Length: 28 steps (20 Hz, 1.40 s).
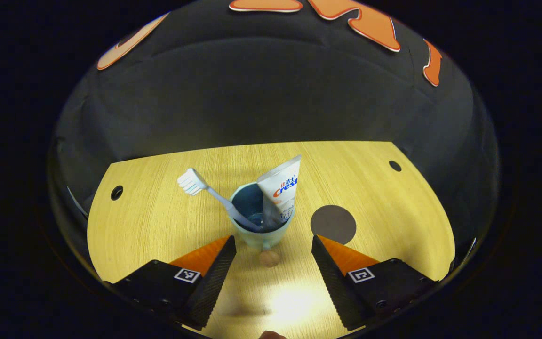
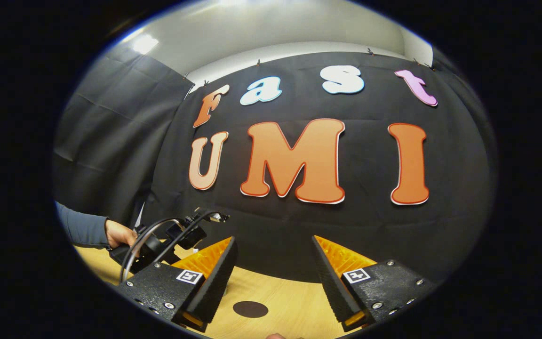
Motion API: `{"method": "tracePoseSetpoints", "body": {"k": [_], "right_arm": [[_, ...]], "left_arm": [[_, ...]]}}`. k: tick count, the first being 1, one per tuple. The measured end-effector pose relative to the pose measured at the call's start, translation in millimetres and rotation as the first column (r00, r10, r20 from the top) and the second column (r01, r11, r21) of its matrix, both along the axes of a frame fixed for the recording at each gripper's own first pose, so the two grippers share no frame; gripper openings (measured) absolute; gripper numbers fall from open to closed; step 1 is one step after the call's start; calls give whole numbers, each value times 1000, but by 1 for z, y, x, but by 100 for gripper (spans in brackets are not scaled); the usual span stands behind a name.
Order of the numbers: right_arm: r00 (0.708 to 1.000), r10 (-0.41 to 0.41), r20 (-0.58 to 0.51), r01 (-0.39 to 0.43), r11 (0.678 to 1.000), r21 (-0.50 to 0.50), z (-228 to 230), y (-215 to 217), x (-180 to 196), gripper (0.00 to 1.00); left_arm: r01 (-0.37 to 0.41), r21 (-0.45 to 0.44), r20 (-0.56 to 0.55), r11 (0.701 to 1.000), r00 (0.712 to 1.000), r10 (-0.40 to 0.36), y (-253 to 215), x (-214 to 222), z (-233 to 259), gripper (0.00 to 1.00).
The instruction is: Put the toothbrush and toothpaste on the desktop into the cup, then pick up the cup and place it on the coaster on the desktop.
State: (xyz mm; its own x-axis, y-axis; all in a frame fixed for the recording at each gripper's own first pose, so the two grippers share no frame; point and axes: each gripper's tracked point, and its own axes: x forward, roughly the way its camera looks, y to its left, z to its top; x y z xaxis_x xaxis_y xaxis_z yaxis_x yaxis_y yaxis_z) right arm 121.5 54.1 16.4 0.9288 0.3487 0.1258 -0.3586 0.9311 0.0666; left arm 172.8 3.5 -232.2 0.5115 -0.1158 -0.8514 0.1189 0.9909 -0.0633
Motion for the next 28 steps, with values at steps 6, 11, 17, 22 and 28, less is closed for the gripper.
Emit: {"method": "tracePoseSetpoints", "body": {"k": [6,11,17,22,28], "right_arm": [[999,-33,9,33,999,21,-4,-35,-28,95],[999,-54,5,53,997,52,-6,-54,-41,96],[998,-68,2,68,993,95,-12,-65,-52,96],[996,-91,-8,91,991,101,-14,-72,-56,96],[993,-117,-12,118,985,124,-16,-85,-64,96]], "left_arm": [[-12,67,-140,998,990,21,-1,11,-7,98],[-45,128,-176,991,982,67,10,46,23,75],[-76,103,-172,992,981,93,6,99,62,29],[-103,82,-138,991,984,114,21,92,82,23],[-89,57,-93,994,991,94,14,87,80,21]]}}
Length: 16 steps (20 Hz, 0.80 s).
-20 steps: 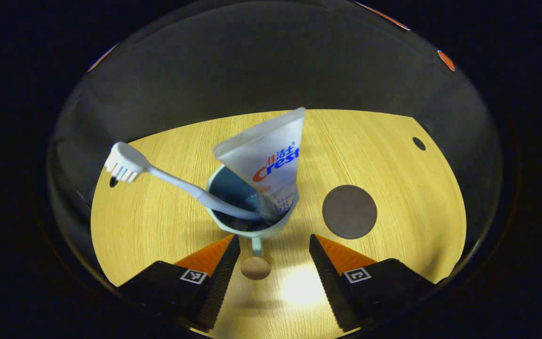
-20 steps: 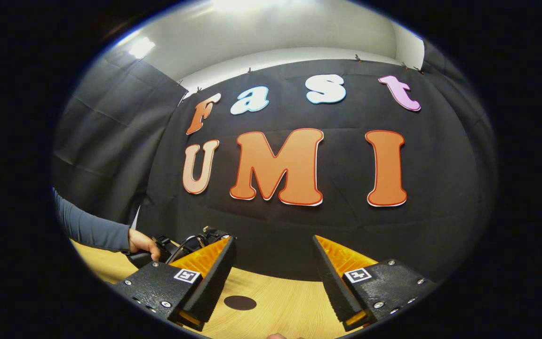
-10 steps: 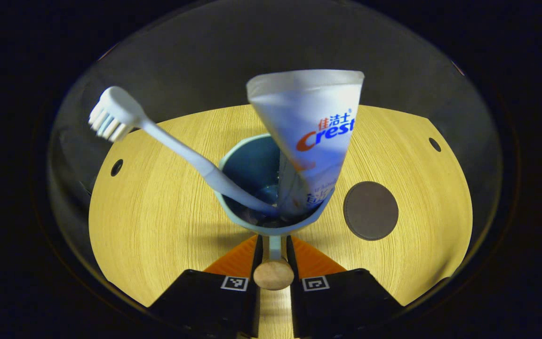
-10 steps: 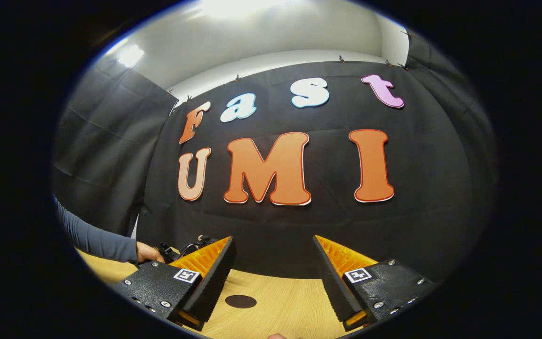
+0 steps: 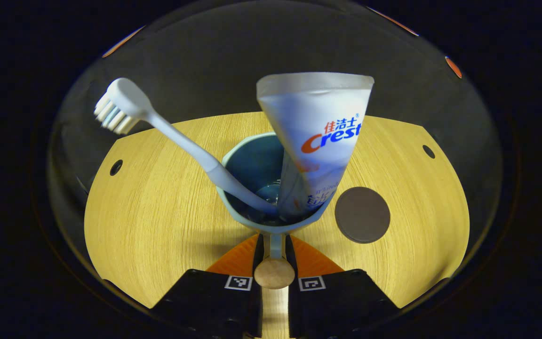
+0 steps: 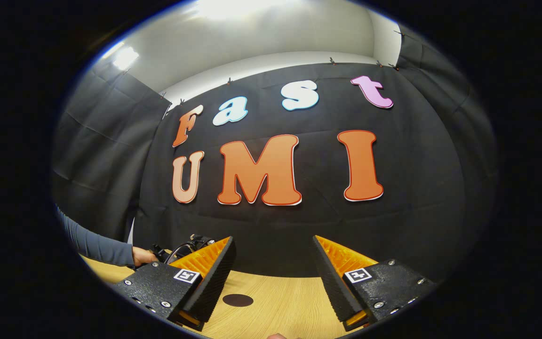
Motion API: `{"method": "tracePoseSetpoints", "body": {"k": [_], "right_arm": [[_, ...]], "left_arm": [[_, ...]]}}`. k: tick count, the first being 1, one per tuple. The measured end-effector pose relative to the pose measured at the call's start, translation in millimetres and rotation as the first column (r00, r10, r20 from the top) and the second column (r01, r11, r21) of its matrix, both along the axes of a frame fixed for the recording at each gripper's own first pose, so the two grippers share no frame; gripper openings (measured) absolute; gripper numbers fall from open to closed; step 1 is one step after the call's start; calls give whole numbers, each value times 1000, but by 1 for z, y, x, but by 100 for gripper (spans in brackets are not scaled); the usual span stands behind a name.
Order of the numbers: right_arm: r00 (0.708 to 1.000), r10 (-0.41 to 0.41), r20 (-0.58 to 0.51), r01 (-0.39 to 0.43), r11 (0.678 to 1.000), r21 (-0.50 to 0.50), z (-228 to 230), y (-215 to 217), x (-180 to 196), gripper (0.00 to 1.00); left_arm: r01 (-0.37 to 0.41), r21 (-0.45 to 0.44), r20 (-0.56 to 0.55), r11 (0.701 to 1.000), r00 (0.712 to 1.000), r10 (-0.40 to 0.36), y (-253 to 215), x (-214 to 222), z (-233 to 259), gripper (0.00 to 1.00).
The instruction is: Put the toothbrush and toothpaste on the desktop into the cup, then pick up the cup and place it on the coaster on the desktop.
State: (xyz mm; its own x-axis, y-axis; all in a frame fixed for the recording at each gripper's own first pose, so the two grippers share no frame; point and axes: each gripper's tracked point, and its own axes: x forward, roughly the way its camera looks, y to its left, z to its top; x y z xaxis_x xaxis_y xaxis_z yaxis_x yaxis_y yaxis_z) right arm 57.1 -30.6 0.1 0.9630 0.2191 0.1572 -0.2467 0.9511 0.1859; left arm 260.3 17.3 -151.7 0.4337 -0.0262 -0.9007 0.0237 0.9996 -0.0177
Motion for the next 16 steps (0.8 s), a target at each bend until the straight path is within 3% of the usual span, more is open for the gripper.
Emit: {"method": "tracePoseSetpoints", "body": {"k": [8,16], "right_arm": [[999,-39,-25,39,999,-4,-12,-20,-9,96],[995,-79,-68,78,997,-9,-30,-44,-20,96]], "left_arm": [[95,-6,57,995,994,-94,-5,15,20,21],[168,-25,27,985,986,-167,-8,15,18,21]]}}
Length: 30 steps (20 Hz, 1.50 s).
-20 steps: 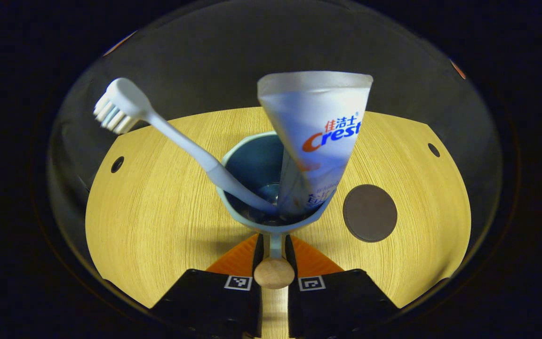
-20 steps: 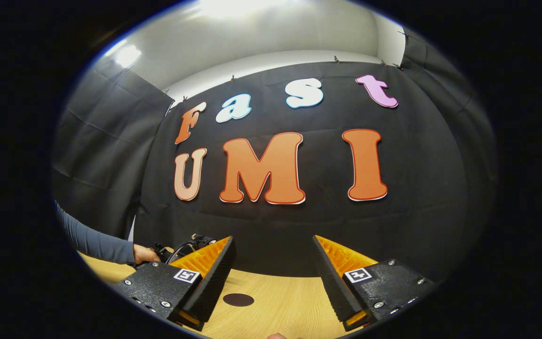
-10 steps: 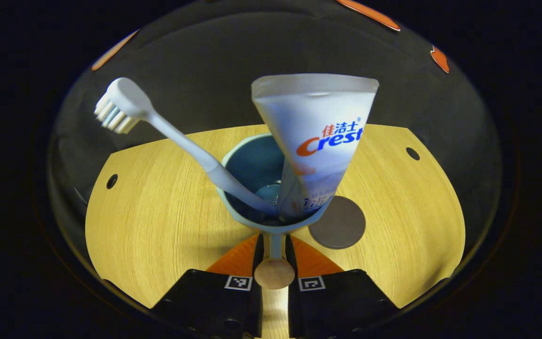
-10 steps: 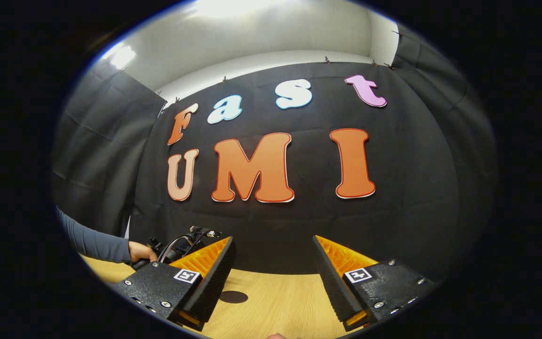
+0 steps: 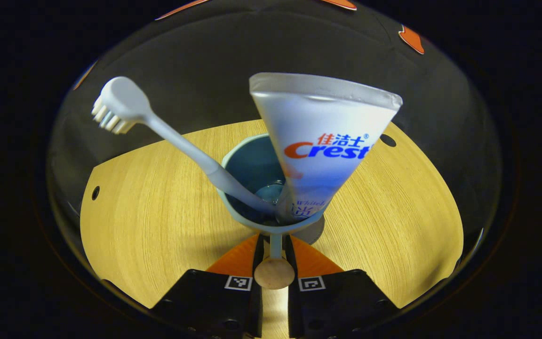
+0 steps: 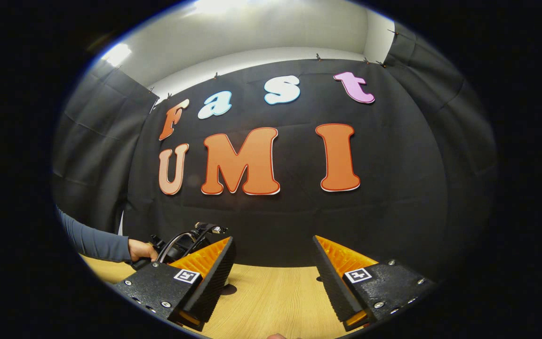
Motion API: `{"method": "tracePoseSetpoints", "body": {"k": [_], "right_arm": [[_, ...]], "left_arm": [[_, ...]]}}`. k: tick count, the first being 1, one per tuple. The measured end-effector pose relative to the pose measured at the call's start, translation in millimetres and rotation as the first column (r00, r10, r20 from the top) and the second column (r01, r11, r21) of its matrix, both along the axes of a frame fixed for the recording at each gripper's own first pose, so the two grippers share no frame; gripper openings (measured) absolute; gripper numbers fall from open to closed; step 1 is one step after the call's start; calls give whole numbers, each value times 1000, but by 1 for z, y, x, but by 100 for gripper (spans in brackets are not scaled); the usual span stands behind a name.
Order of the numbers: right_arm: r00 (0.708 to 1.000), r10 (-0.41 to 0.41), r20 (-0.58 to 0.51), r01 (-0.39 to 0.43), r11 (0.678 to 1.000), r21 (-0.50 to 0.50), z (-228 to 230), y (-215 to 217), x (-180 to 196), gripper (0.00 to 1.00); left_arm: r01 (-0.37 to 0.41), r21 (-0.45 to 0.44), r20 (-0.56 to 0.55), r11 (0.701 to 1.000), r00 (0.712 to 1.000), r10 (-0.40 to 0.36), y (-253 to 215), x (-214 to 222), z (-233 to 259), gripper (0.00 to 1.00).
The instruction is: Put the toothbrush and toothpaste on the desktop into the cup, then pick up the cup and place it on the coaster on the desktop.
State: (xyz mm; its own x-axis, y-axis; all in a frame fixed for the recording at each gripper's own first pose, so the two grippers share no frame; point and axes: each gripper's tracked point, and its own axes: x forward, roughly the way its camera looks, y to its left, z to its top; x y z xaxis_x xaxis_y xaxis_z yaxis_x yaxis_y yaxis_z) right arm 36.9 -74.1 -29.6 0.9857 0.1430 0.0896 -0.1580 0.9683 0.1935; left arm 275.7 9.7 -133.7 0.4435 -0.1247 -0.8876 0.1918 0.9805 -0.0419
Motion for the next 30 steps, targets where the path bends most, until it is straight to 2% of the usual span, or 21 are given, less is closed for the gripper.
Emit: {"method": "tracePoseSetpoints", "body": {"k": [6,7,12,13,14,16,17,18,21,26,28,29,30], "right_arm": [[999,-16,-50,17,1000,20,-17,-8,-2,98],[998,-16,-60,17,1000,19,-19,-7,-2,96],[997,-14,-76,15,1000,14,-20,3,-1,96],[997,-10,-76,11,1000,17,-21,7,-1,96],[997,-10,-79,12,1000,18,-20,11,1,96],[997,-13,-82,15,1000,15,-19,18,4,96],[997,-16,-81,17,1000,15,-17,21,5,96],[997,-19,-78,20,1000,14,-14,24,7,96],[997,-29,-69,28,1000,-4,-6,38,11,96],[999,-17,-41,14,998,-63,8,73,17,96],[1000,4,-30,-7,997,-73,12,90,17,96],[1000,13,-26,-15,997,-81,13,98,18,99],[1000,18,-21,-20,996,-88,16,104,19,96]], "left_arm": [[7,-8,-66,1000,998,-8,-2,-6,0,22],[15,-11,-54,1000,998,-15,-1,-4,7,22],[53,-23,28,998,998,-52,-13,8,22,39],[68,-20,37,998,997,-67,-18,7,24,46],[82,-16,54,996,995,-81,-25,8,27,66],[105,-16,95,994,990,-103,-31,9,31,83],[111,-20,118,994,987,-108,-35,12,34,89],[109,-26,145,994,984,-105,-24,7,33,97],[90,-20,243,996,966,-83,-14,9,53,100],[57,-13,409,998,911,-47,12,2,104,100],[42,-3,472,999,881,-35,19,-3,123,100],[28,11,510,1000,859,-30,25,-3,134,100],[5,24,549,1000,836,-17,35,-5,142,99]]}}
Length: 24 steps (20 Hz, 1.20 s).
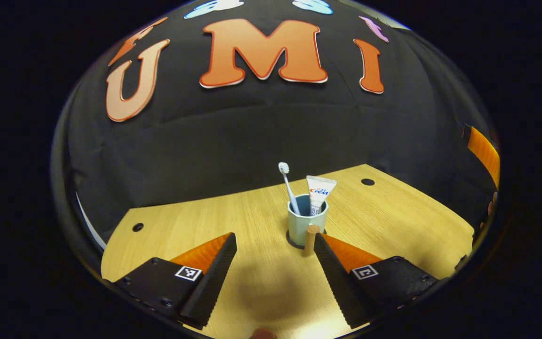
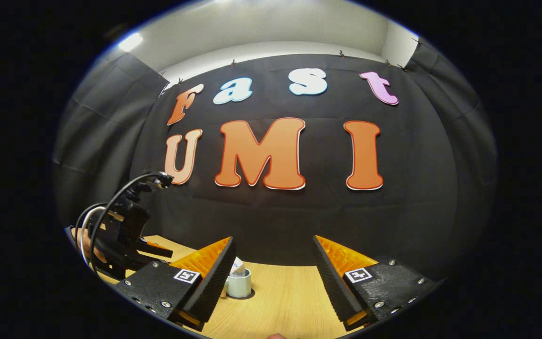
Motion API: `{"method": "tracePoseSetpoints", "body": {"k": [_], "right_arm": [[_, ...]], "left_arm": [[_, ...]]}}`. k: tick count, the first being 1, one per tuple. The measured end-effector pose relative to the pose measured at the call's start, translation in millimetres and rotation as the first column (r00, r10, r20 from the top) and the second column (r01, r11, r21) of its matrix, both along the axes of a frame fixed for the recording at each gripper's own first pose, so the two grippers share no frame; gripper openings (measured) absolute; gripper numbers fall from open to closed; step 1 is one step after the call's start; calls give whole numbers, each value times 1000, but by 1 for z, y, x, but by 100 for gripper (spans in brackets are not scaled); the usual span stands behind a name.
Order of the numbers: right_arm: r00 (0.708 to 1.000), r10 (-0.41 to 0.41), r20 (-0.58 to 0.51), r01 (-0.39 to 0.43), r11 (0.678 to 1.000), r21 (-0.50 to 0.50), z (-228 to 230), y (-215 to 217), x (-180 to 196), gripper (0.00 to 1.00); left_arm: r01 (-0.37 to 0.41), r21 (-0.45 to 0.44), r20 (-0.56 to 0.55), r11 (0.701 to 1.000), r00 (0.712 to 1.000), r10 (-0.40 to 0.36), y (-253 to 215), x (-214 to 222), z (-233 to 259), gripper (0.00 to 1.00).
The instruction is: Put the toothbrush and toothpaste on the desktop into the cup, then pick up the cup and place it on the coaster on the desktop.
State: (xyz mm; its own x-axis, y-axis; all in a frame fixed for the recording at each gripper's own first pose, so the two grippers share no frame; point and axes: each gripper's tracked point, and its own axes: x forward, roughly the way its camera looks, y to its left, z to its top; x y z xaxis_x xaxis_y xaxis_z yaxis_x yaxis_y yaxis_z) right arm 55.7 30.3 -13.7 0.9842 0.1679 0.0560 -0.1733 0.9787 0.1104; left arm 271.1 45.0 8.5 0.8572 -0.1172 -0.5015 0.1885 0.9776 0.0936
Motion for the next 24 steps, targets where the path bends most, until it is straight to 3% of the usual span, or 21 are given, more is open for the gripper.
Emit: {"method": "tracePoseSetpoints", "body": {"k": [5,10,18,24], "right_arm": [[1000,14,18,-14,1000,-15,5,26,7,96],[1000,13,1,-13,999,-38,-6,34,13,97],[1000,26,-9,-26,999,-37,-9,39,16,97],[1000,27,4,-27,998,-52,-7,39,16,97]], "left_arm": [[-80,-30,197,996,977,84,34,-2,31,99],[-81,-42,250,996,964,89,41,-10,36,99],[-123,-84,395,989,907,147,57,-11,66,99],[-124,-95,418,988,896,153,61,-7,75,99]]}}
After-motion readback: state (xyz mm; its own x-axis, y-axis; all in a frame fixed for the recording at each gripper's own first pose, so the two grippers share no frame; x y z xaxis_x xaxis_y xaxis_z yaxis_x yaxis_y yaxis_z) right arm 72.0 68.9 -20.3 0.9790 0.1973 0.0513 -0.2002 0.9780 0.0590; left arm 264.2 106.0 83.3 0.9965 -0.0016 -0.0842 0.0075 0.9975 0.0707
